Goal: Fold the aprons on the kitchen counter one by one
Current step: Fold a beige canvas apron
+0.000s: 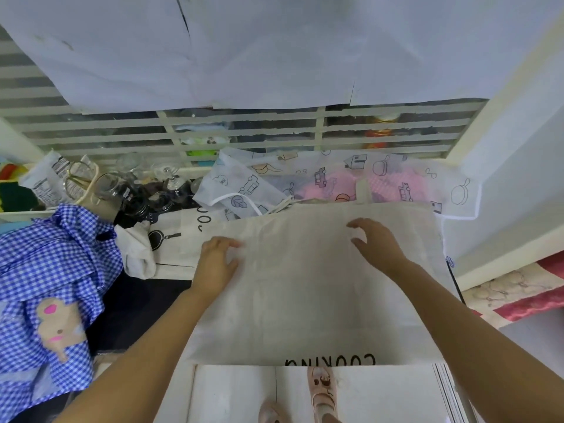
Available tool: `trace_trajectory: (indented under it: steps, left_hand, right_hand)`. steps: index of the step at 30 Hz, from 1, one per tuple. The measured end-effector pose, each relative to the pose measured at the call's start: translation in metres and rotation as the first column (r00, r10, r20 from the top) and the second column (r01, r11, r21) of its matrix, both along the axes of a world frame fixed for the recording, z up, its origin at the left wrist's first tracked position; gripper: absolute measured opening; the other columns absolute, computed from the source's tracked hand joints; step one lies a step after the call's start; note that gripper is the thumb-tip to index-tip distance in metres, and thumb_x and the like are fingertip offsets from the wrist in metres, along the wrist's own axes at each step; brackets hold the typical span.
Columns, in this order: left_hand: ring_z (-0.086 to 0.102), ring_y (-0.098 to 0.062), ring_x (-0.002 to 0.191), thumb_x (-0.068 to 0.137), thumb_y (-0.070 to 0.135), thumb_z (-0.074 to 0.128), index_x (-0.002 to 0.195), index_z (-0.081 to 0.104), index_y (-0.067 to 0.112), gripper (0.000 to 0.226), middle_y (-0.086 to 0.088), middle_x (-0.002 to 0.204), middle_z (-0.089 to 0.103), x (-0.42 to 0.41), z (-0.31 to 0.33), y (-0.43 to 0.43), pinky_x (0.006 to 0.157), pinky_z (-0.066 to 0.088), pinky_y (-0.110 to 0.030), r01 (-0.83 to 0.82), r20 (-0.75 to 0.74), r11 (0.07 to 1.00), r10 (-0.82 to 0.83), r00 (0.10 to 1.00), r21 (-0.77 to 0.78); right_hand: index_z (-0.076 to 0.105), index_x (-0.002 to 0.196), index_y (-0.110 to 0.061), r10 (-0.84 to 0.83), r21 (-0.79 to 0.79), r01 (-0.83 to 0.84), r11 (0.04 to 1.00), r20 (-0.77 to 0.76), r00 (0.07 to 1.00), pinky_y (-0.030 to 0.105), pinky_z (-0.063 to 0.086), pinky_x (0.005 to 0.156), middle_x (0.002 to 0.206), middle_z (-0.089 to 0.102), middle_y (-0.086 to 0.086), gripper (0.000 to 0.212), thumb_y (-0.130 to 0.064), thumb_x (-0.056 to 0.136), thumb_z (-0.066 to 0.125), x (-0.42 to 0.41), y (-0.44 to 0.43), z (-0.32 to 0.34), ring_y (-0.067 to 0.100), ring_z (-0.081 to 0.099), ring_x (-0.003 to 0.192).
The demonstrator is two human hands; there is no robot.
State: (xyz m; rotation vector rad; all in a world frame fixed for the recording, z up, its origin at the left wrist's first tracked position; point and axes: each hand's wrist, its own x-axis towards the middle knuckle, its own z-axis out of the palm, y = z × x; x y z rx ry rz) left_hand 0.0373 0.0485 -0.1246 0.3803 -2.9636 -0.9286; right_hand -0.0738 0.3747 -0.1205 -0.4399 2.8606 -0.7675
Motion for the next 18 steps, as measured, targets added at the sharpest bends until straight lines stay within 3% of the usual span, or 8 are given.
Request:
trace_trajectory:
  steps: [7,11,15,18]
  left_hand:
    - [0.051,-0.023,0.121,0.092,0.02,0.062,0.135,0.05,0.017,0.045,-0.005,0.135,0.05,-0.104,-0.001,0.037,0.098,0.039,-0.028,0.265,0.191,0.964,-0.257,0.947,-0.017]
    - [0.052,-0.025,0.12,0.092,0.022,0.06,0.14,0.044,0.02,0.05,-0.007,0.134,0.047,-0.136,-0.013,0.049,0.099,0.041,-0.033,0.286,0.271,0.957,-0.264,0.926,-0.045]
    - [0.055,-0.025,0.11,0.091,0.031,0.06,0.13,0.053,0.02,0.04,-0.008,0.118,0.05,-0.151,-0.023,0.056,0.09,0.043,-0.03,0.253,0.299,0.959,-0.206,0.932,-0.127]
    - [0.058,-0.024,0.1,0.092,0.029,0.06,0.112,0.06,0.015,0.024,-0.004,0.105,0.056,-0.156,-0.025,0.063,0.078,0.042,-0.028,0.206,0.202,0.971,-0.179,0.963,-0.118]
  right_hand:
    - [0.059,0.126,-0.014,0.011,0.064,-0.01,0.998,-0.016,1.0,0.037,0.032,0.103,0.128,0.057,0.007,0.042,-0.006,0.085,0.064,-0.072,0.001,-0.011,0.031,0.039,0.123]
    - [0.062,0.12,-0.023,0.043,0.177,-0.052,0.983,0.051,0.998,0.038,0.033,0.099,0.12,0.059,0.003,0.038,-0.024,0.083,0.068,-0.098,0.005,-0.022,0.029,0.042,0.116]
    - [0.063,0.116,-0.024,0.059,0.193,-0.07,0.979,0.065,0.996,0.035,0.028,0.094,0.118,0.05,-0.001,0.038,-0.038,0.081,0.07,-0.111,0.007,-0.024,0.025,0.038,0.114]
    - [0.064,0.095,-0.023,0.066,0.164,-0.082,0.983,0.099,0.993,0.032,0.025,0.085,0.101,0.052,-0.006,0.011,-0.029,0.086,0.066,-0.117,0.012,-0.026,0.023,0.046,0.109]
